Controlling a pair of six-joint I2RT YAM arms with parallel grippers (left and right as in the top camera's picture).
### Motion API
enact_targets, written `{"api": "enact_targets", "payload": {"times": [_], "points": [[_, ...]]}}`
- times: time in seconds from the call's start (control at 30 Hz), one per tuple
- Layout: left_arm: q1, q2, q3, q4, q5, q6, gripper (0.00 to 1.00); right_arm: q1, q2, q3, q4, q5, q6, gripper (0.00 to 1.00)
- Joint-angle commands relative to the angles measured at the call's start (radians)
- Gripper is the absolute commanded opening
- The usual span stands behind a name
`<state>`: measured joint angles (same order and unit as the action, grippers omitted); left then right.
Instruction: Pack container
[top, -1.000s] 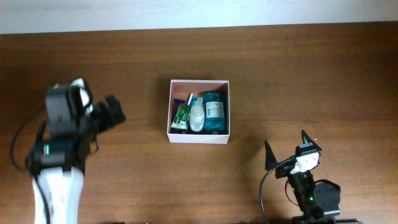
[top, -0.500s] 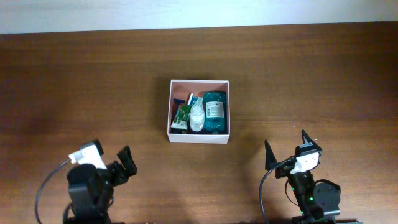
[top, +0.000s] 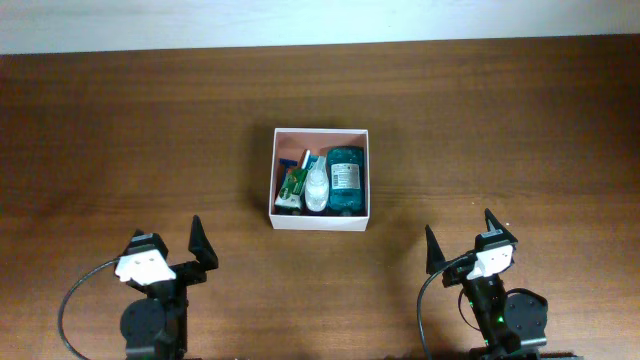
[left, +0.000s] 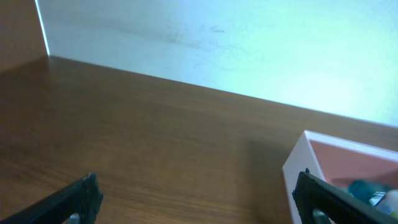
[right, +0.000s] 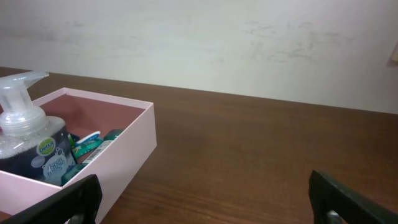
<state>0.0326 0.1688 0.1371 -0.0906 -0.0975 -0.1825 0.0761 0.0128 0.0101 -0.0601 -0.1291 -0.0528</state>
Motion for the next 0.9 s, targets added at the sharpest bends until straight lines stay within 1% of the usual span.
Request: {"api": "enact_targets", "payload": {"times": [0.0,0.13,0.27,0.6,0.87], "points": [[-0.004,-0.056,-0.045,0.009,0.031,0.180,0.99,-0.006,-0.010,-0.005,-0.005,0.006,0.000,0.99],[-0.004,-0.094,-0.089,0.016,0.030,0.245,0.99,-0.006,-0.009,-0.005,-0.005,0.006,0.000,0.99],[-0.004,-0.134,-0.129,0.013,0.031,0.257,0.99,-0.006,-0.010,-0.005,-0.005,0.006,0.000,0.99],[-0.004,-0.153,-0.129,0.015,0.030,0.444,0.99,-0.006,-0.009,-0.005,-0.005,0.006,0.000,0.99],[-0.004,-0.151,-0.129,0.015,0.033,0.445,0.99,-0.006,-0.010,-0.005,-0.005,0.006,0.000,0.99]]}}
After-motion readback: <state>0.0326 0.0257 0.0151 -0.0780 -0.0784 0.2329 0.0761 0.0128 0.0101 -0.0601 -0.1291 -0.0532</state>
